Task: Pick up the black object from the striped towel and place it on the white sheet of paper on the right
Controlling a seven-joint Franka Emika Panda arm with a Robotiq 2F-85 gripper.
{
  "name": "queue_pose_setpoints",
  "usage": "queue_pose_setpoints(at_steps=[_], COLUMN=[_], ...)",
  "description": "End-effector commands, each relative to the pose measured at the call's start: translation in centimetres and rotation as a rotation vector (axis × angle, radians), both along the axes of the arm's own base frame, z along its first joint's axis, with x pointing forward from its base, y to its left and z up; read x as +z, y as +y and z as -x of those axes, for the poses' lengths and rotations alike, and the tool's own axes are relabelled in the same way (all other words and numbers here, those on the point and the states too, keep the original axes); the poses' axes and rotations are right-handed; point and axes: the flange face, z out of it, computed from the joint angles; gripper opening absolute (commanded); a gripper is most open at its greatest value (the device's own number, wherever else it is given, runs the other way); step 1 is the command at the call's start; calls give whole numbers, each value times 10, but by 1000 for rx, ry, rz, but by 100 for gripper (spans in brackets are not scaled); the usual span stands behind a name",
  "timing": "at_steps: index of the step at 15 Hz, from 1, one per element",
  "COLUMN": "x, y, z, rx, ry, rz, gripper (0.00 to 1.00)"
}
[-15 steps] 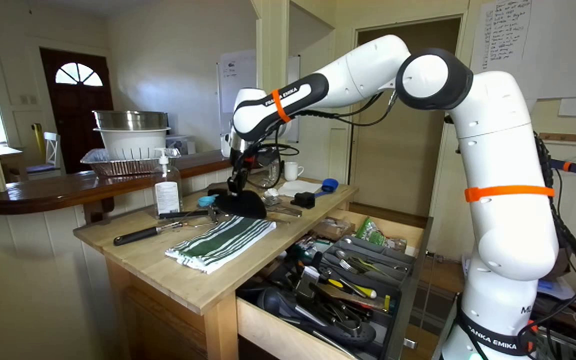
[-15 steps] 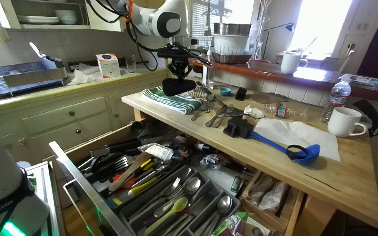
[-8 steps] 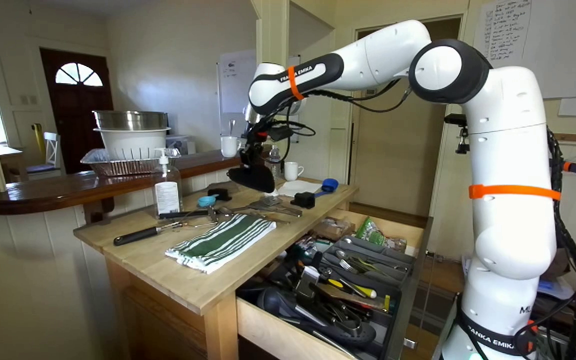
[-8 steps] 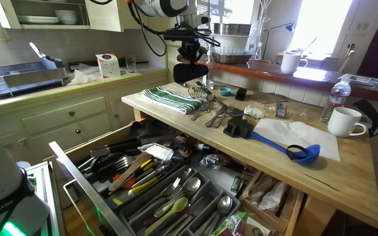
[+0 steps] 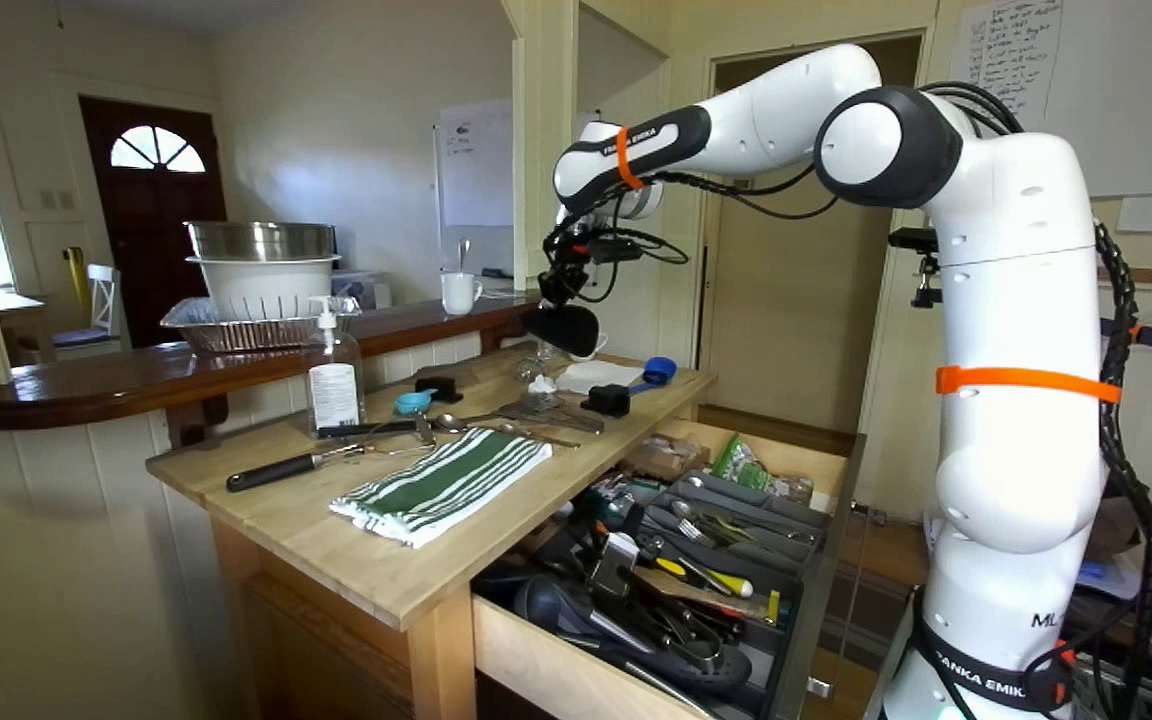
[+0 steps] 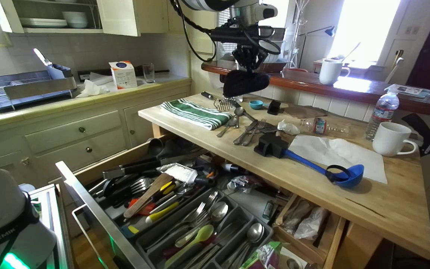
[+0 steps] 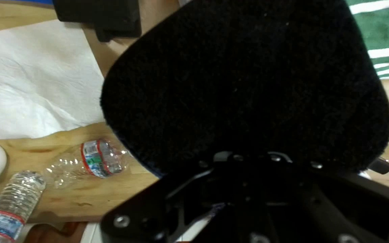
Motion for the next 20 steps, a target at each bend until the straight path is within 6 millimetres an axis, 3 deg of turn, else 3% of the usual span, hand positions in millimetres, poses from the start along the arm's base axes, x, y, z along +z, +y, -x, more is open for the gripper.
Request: queue_pose_setpoints(at_steps=[1, 6, 11, 20], x=[1, -2, -16, -75], y=[-8, -12, -77, -179], z=[1, -4, -31, -67], rx=[-14, -33, -119, -253], ry=[0, -13, -34, -23], rz=[-4, 15, 9, 17], gripper=[6, 2, 2, 2])
